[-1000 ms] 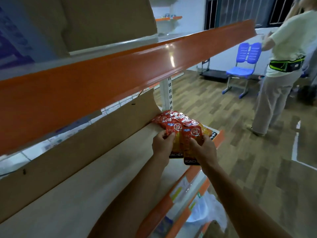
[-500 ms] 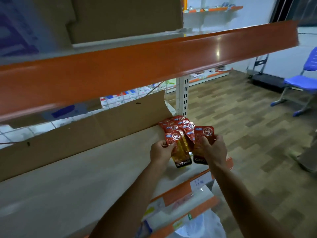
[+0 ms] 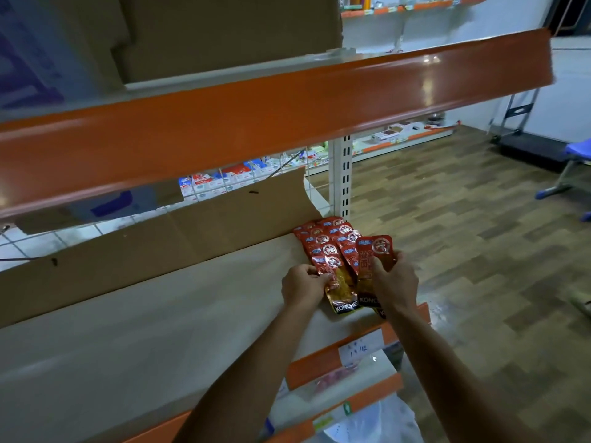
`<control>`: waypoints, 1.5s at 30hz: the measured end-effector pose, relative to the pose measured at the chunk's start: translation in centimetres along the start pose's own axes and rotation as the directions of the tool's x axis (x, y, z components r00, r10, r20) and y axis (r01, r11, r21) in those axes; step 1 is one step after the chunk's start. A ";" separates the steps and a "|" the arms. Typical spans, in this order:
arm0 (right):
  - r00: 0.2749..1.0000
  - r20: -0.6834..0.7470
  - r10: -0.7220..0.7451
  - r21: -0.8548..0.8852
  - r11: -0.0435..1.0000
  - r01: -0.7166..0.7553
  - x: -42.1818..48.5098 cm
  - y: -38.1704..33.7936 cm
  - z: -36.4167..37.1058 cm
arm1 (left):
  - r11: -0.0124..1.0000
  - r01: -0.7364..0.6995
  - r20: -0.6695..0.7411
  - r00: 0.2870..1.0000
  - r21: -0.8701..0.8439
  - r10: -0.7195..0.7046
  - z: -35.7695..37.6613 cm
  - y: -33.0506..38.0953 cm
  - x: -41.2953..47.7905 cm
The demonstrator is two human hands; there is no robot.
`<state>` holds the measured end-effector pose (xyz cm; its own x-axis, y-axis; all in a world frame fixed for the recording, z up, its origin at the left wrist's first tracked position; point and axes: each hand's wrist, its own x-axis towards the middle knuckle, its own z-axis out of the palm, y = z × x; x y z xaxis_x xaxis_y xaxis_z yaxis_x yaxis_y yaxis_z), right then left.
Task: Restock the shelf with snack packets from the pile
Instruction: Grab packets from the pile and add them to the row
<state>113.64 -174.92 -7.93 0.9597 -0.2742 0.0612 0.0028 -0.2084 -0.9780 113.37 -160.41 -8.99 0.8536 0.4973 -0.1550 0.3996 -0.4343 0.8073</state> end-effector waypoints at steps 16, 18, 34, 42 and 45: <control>0.990 0.106 -0.089 -0.096 0.990 0.100 -0.2 -0.3 1.7 | 0.974 -0.218 -0.101 0.972 -0.057 0.212 0.1 0.1 -0.9; 0.983 0.150 -0.104 -0.091 0.989 0.118 -0.6 -0.4 2.1 | 0.956 -0.206 0.012 0.977 -0.208 0.213 0.1 0.2 -1.2; 0.923 0.279 -0.266 -0.600 0.701 0.384 -0.3 1.8 0.8 | 0.987 -0.064 0.066 0.995 -0.150 0.074 0.8 -2.0 -2.0; 0.926 0.323 -0.195 -0.576 0.736 0.356 -0.3 2.1 0.5 | 0.992 -0.102 -0.024 0.994 0.080 0.104 1.5 -0.8 -2.6; 0.926 0.322 -0.195 -0.580 0.733 0.356 -0.4 2.0 0.4 | 0.990 -0.104 -0.036 0.993 0.096 0.108 1.6 -0.5 -2.8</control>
<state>113.37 -174.81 -9.98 0.9790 0.0886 0.1836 0.1806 -0.7948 -0.5794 111.35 -162.79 -9.86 0.8792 0.4743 -0.0459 0.3385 -0.5536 0.7609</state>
